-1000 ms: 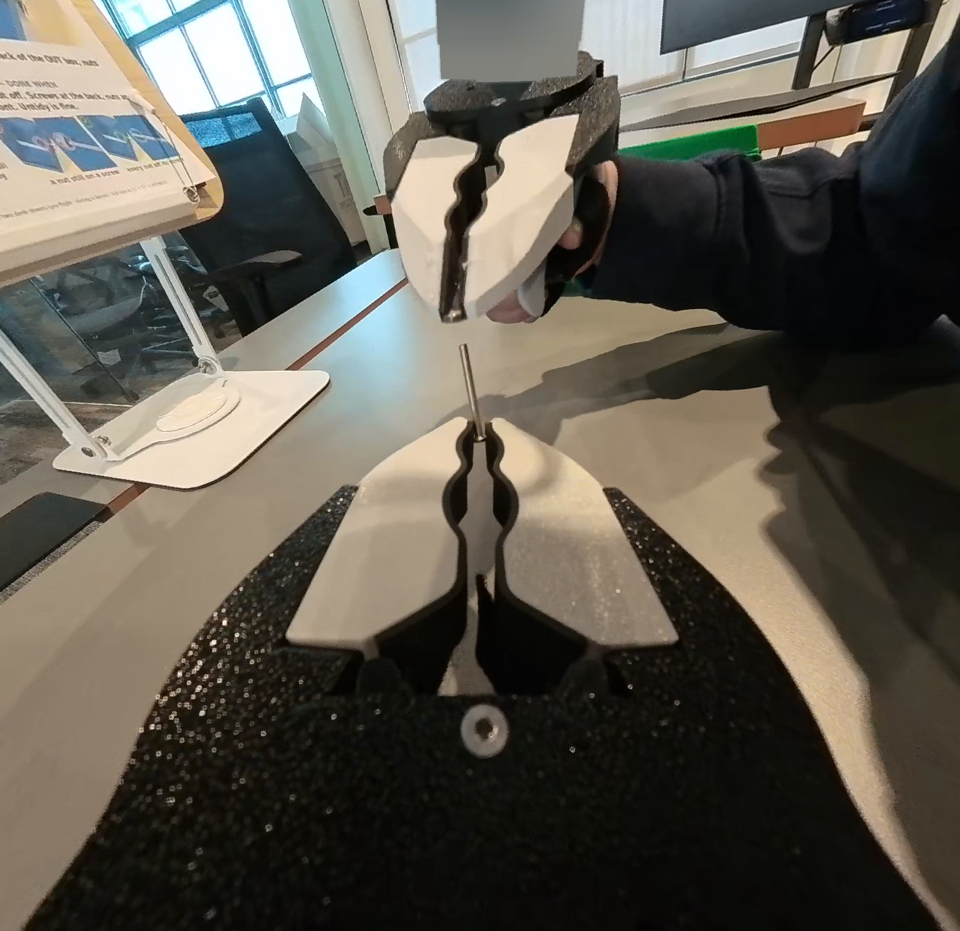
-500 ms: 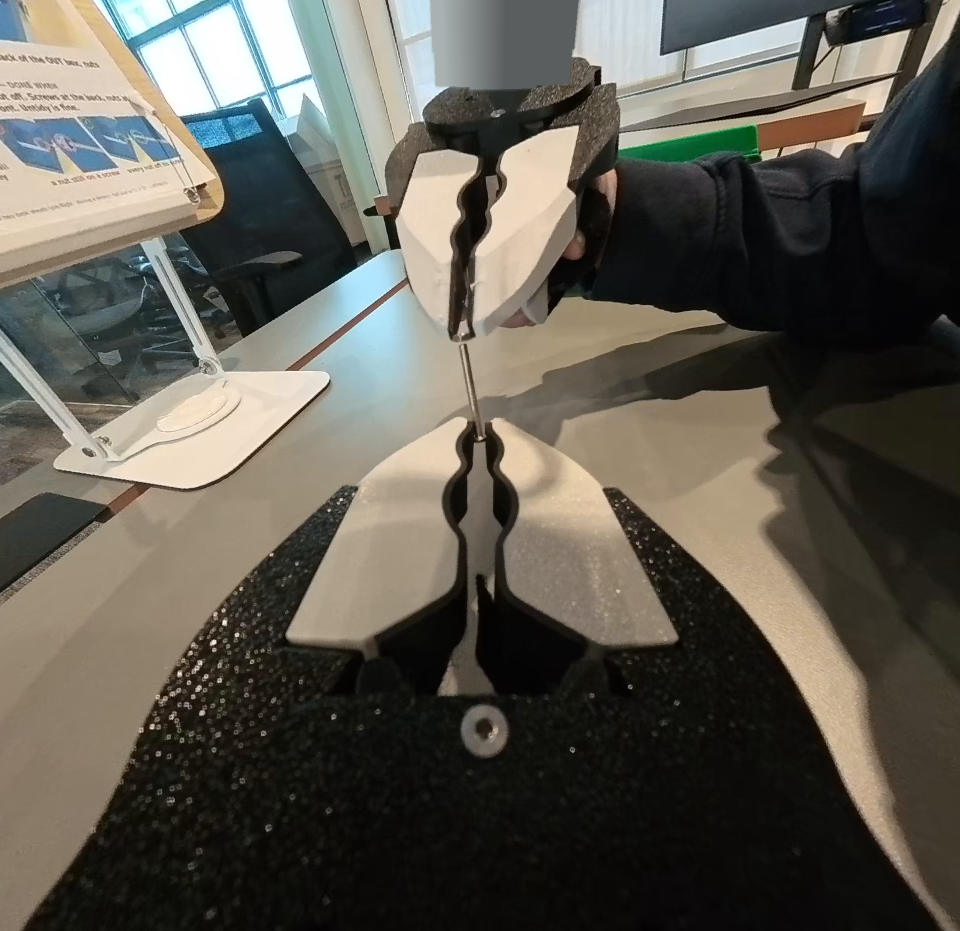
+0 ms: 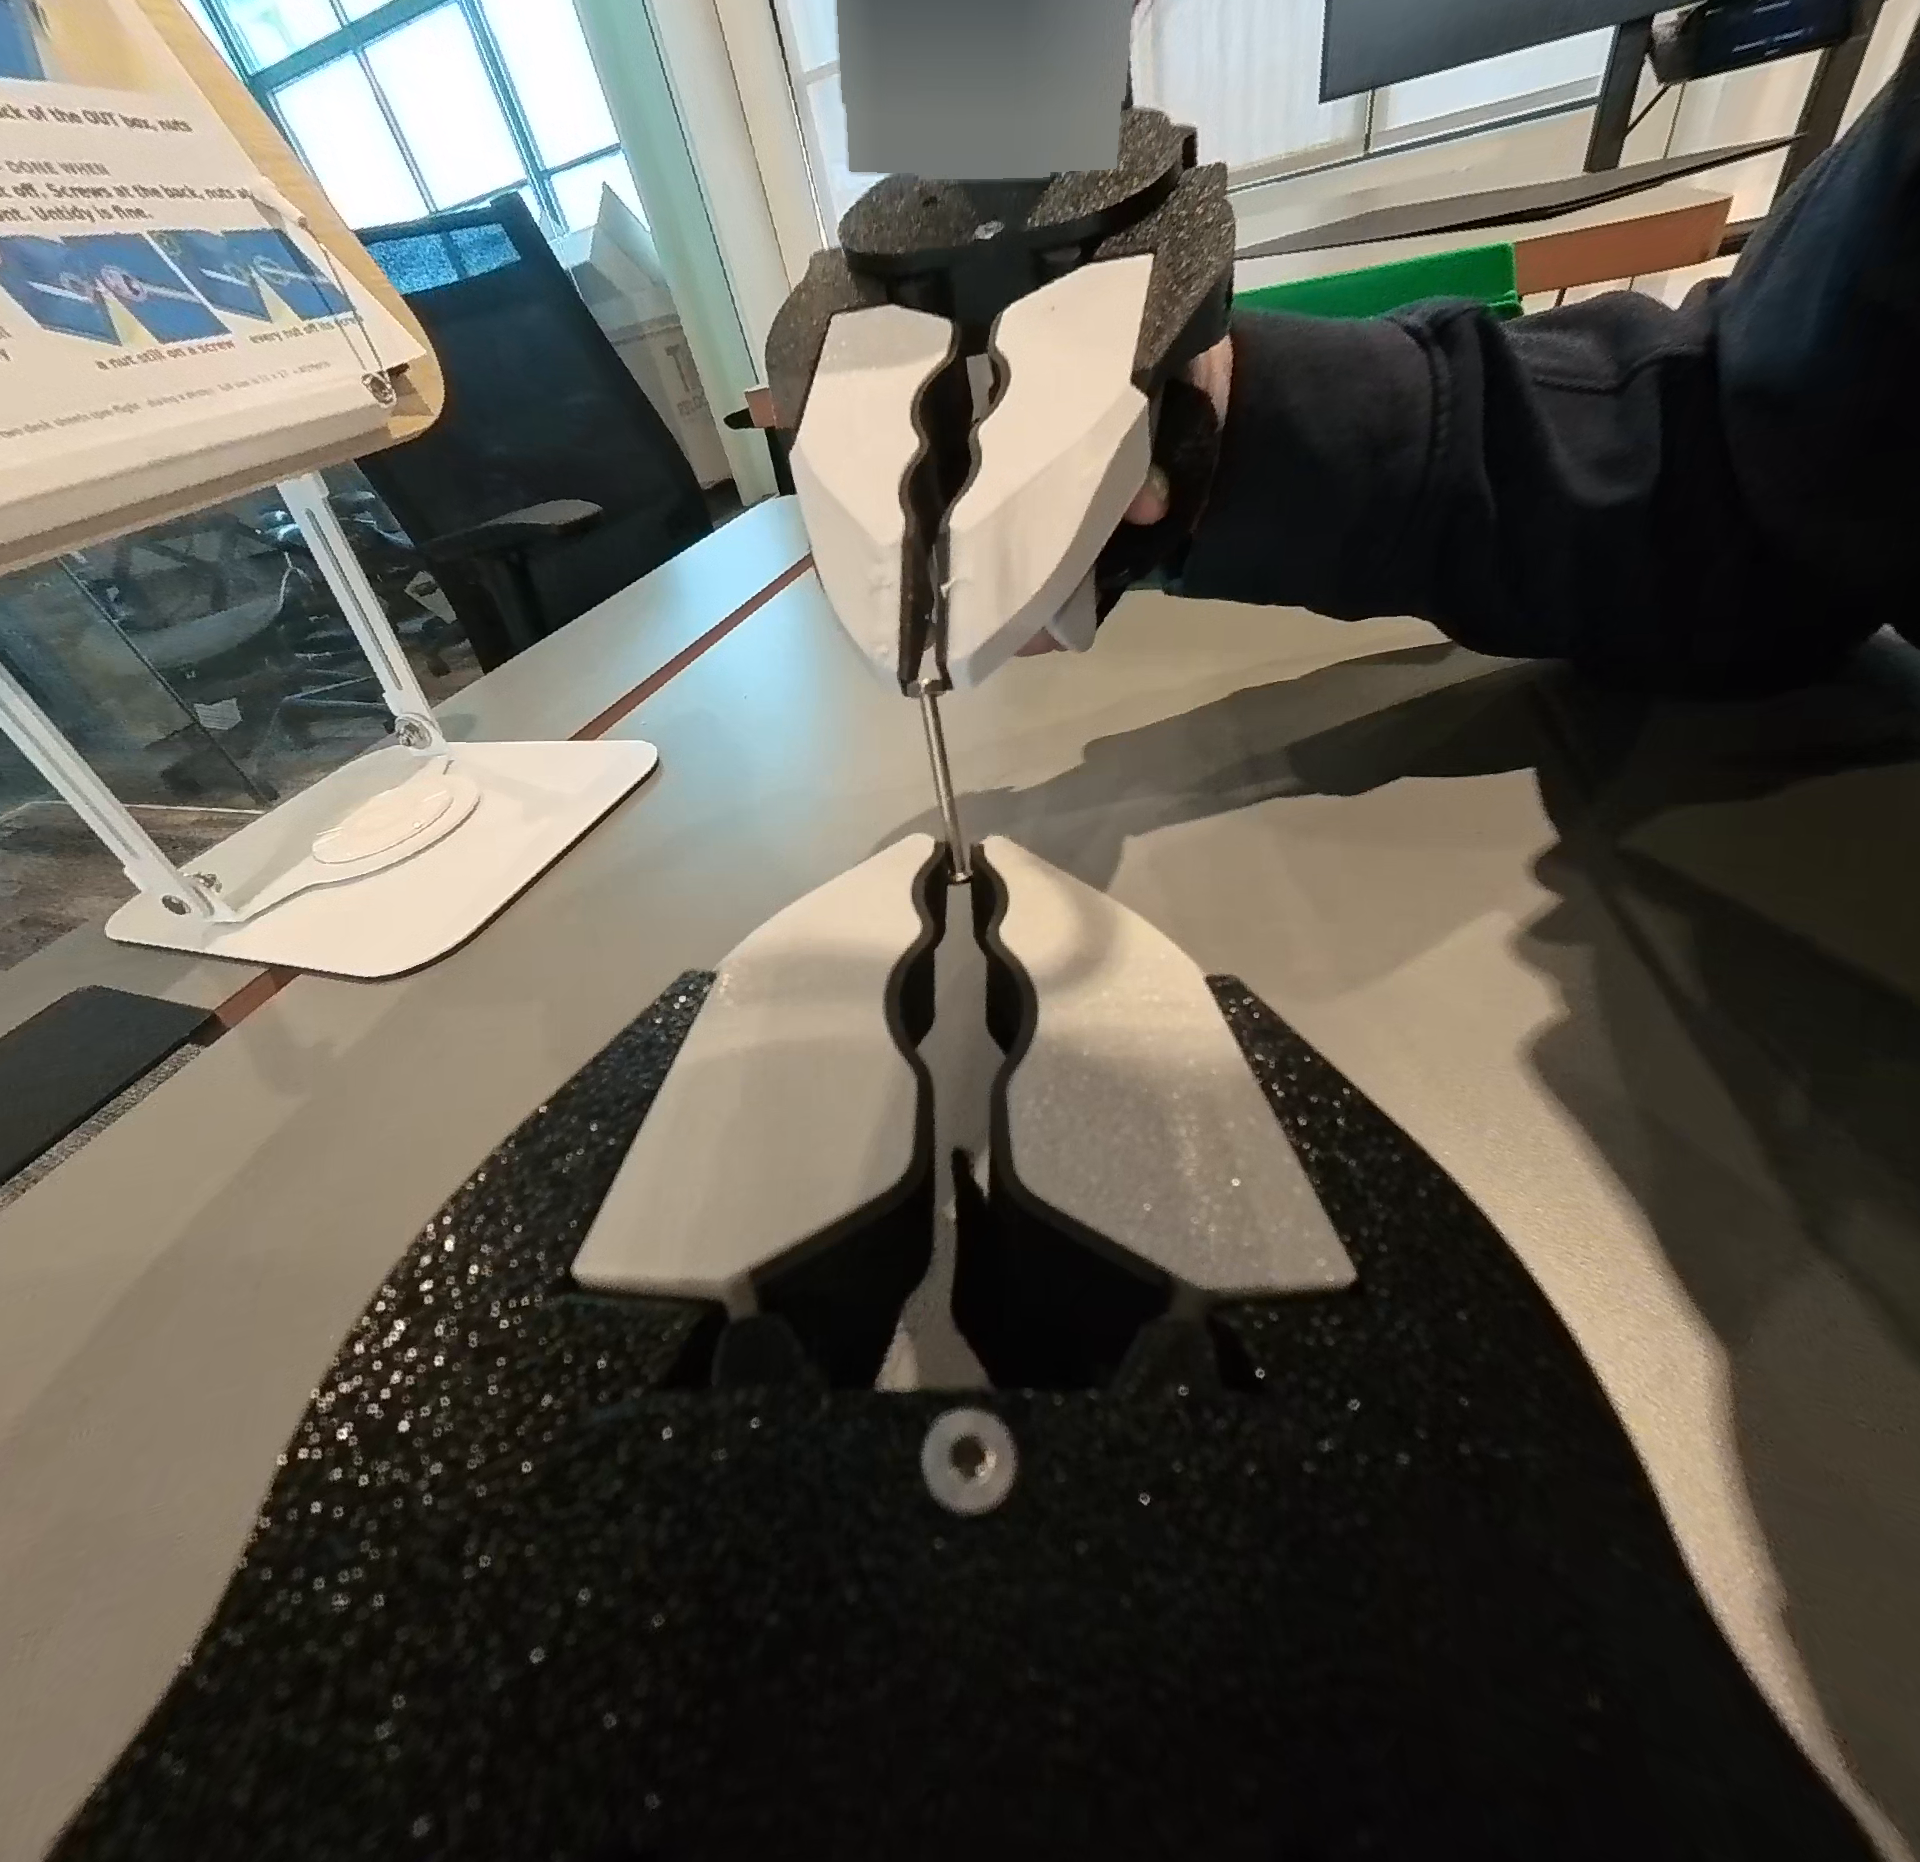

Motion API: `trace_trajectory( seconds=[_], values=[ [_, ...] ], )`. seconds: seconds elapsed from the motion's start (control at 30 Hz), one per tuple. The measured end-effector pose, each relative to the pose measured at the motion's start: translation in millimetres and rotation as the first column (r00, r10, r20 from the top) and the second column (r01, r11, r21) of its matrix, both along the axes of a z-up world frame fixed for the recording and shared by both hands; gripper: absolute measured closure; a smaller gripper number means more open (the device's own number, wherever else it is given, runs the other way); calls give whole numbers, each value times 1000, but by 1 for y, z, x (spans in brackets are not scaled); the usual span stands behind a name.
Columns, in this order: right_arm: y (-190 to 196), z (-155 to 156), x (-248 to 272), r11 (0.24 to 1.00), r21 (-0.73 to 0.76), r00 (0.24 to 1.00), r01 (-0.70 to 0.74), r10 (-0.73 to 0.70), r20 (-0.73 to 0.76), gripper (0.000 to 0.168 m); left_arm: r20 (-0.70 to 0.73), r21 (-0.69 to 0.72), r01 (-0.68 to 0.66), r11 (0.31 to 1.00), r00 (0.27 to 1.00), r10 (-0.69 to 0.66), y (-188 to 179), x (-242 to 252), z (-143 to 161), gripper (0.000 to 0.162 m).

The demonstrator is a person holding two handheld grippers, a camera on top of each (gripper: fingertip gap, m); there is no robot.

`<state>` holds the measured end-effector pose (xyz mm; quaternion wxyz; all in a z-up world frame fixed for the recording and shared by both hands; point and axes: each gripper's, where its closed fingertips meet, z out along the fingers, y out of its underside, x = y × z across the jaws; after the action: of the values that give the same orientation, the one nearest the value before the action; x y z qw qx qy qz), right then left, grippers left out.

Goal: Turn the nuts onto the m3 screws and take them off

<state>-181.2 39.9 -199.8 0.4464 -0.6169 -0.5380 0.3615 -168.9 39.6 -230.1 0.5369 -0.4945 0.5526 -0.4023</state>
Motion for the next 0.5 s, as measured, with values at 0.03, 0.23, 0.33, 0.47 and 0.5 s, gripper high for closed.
trace_trajectory(
  seconds=[0.03,0.23,0.33,0.47,0.5],
  values=[
    [0,0,0,1000,3,1000,2,-2,6,163,-1,1,-1,1000,1000,1,0,0,0,159],
    [-1,-3,1,999,26,996,21,-23,91,163,-20,15,-4,1000,1000,4,-1,1,-3,159],
    [-1,-4,2,999,32,992,27,-30,119,163,-23,16,-2,1000,1000,2,-1,2,-3,159],
    [-1,-4,3,999,20,992,30,-32,123,163,-26,17,0,1000,1000,1,-1,2,-3,159],
    [-1,-5,3,999,17,992,30,-32,124,163,-27,17,0,1000,1000,1,-1,2,-3,159]
  ],
)
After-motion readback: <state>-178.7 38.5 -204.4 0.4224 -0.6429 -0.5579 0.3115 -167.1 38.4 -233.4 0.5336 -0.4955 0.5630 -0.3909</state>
